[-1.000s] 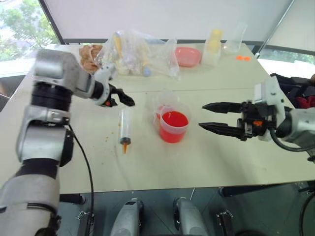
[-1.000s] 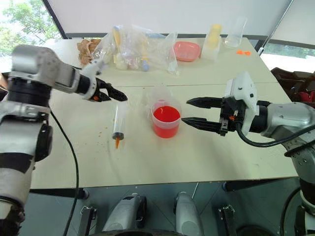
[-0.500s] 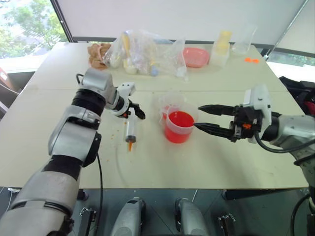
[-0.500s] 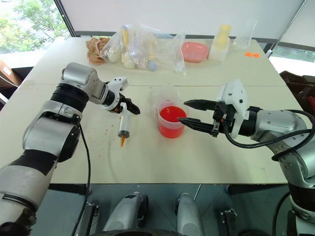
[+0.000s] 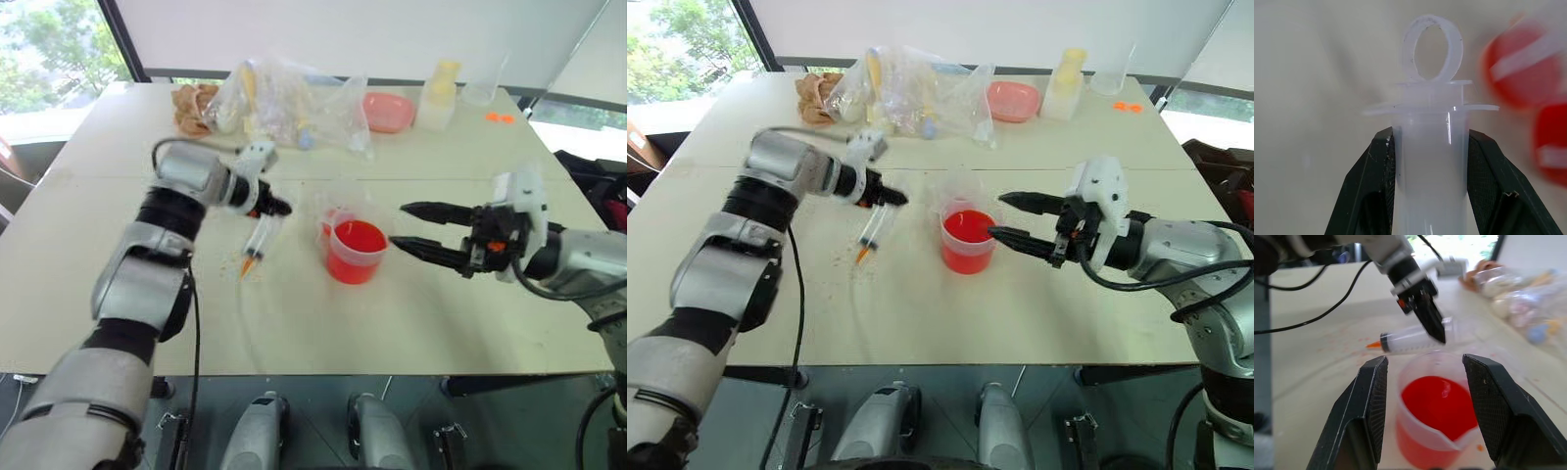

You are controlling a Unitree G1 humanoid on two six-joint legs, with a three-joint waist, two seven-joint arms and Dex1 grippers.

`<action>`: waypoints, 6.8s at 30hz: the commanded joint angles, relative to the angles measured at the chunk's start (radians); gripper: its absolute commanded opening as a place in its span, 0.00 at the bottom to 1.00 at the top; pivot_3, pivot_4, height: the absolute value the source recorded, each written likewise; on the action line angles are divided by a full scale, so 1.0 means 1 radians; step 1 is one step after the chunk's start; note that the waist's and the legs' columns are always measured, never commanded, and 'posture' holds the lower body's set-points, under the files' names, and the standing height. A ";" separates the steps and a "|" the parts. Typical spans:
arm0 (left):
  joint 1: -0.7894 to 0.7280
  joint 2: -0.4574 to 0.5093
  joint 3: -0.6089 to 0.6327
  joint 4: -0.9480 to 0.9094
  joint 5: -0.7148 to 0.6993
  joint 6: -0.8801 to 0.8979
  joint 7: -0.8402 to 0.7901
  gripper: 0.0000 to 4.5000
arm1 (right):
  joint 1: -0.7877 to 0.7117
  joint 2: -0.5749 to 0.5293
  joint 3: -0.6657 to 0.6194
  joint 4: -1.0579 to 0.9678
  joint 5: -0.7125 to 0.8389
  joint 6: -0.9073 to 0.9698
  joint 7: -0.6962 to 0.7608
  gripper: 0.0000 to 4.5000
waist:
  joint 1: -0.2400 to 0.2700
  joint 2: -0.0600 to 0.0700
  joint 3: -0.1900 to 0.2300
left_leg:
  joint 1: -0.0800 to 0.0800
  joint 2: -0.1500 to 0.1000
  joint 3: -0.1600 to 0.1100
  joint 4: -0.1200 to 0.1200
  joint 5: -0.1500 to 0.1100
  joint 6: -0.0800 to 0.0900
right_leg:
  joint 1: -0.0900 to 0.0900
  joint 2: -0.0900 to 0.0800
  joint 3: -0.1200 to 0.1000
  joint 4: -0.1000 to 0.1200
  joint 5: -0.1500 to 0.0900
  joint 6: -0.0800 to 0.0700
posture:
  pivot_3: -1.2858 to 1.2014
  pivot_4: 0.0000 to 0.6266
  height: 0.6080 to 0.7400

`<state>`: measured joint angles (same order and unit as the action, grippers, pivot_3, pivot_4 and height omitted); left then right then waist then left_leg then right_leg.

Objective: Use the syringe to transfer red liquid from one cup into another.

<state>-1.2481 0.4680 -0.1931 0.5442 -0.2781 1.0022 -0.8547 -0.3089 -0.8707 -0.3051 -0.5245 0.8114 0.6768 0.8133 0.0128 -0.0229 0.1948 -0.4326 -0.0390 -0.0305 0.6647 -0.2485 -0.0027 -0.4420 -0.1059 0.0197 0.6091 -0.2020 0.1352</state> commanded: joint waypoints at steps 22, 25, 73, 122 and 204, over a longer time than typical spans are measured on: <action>0.233 -0.321 0.151 -0.423 -0.220 -0.518 -0.087 0.31 | -0.331 0.013 0.021 0.263 -0.294 -0.266 -0.107 0.56 | -0.003 0.002 -0.001 | 0.009 -0.001 0.003 0.002 -0.001 0.002 | 0.009 0.003 -0.001 0.003 0.000 0.000 | 0.52 0.24 0.98; 0.250 -0.326 0.127 -0.402 -0.207 -0.541 -0.103 0.31 | -0.343 0.025 0.044 0.246 -0.297 -0.264 -0.107 0.56 | -0.003 0.002 -0.001 | 0.009 -0.001 0.003 0.002 -0.001 0.002 | 0.009 0.003 -0.001 0.003 0.000 0.000 | 0.52 0.24 0.98; 0.381 -0.339 0.004 -0.366 -0.094 -0.646 -0.139 0.31 | -0.431 0.128 0.096 0.350 -0.445 -0.386 -0.138 0.01 | -0.004 0.002 -0.001 | 0.010 -0.001 0.001 0.002 -0.001 0.002 | 0.009 0.003 -0.001 0.003 0.000 0.000 | 0.52 0.24 0.98; -0.150 -0.307 0.282 0.240 -0.126 -0.789 -0.038 0.31 | -0.145 0.051 -0.084 0.191 -0.209 -0.182 -0.154 0.21 | -0.003 0.003 -0.001 | 0.016 -0.002 0.002 0.002 -0.002 0.004 | 0.014 0.004 -0.001 0.003 -0.001 0.001 | 0.52 0.24 0.98; -0.048 -0.328 0.283 0.218 -0.042 -0.954 -0.164 0.31 | -0.513 0.538 0.287 0.746 -0.527 -0.587 -0.027 0.06 | -0.027 0.003 0.000 | 0.014 -0.002 0.001 0.001 -0.001 0.004 | 0.013 0.005 -0.002 0.004 -0.001 0.001 | 0.52 0.24 0.98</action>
<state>-1.2118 0.1513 0.0307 0.8780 -0.2537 0.0637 -1.0592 -0.8451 -0.3633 -0.0956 0.2491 0.2881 0.0776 0.7397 -0.0146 -0.0196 0.1945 -0.4182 -0.0409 -0.0292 0.6656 -0.2500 0.0008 -0.4289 -0.1007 0.0180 0.6129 -0.2027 0.1360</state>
